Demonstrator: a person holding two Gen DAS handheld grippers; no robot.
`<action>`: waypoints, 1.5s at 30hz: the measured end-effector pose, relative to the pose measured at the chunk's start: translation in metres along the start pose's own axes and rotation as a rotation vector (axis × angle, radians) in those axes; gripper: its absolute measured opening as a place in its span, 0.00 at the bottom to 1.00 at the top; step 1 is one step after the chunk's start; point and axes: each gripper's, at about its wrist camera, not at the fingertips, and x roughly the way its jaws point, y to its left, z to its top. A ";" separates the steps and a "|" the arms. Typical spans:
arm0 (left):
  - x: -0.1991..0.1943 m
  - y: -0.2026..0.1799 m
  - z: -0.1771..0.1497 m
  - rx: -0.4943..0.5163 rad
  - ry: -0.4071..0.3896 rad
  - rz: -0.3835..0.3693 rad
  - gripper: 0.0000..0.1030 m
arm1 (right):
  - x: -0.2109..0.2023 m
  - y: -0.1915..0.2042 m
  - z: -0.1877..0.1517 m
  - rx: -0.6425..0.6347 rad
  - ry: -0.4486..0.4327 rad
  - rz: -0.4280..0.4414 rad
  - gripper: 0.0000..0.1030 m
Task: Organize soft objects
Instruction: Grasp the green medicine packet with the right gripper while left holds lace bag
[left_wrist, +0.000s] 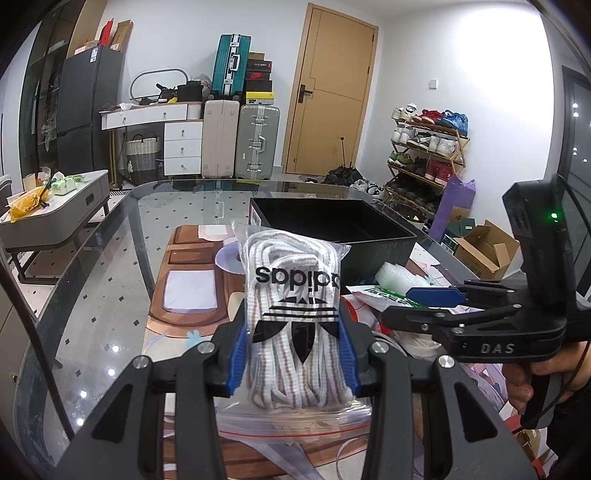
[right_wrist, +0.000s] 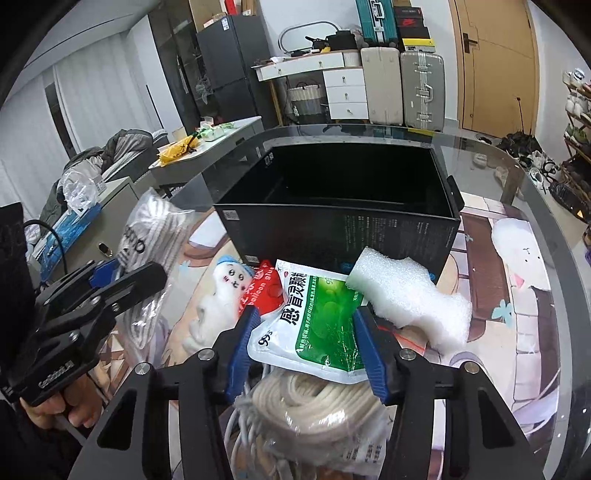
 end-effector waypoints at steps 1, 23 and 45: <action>0.000 0.000 0.000 -0.001 -0.002 0.002 0.39 | -0.003 0.001 -0.002 -0.003 -0.007 0.005 0.51; -0.005 -0.007 0.008 0.020 -0.017 0.010 0.39 | -0.035 0.002 -0.016 -0.051 -0.068 -0.011 0.54; -0.003 0.001 0.011 0.006 -0.024 0.023 0.39 | 0.037 0.011 0.027 -0.313 0.150 0.059 0.68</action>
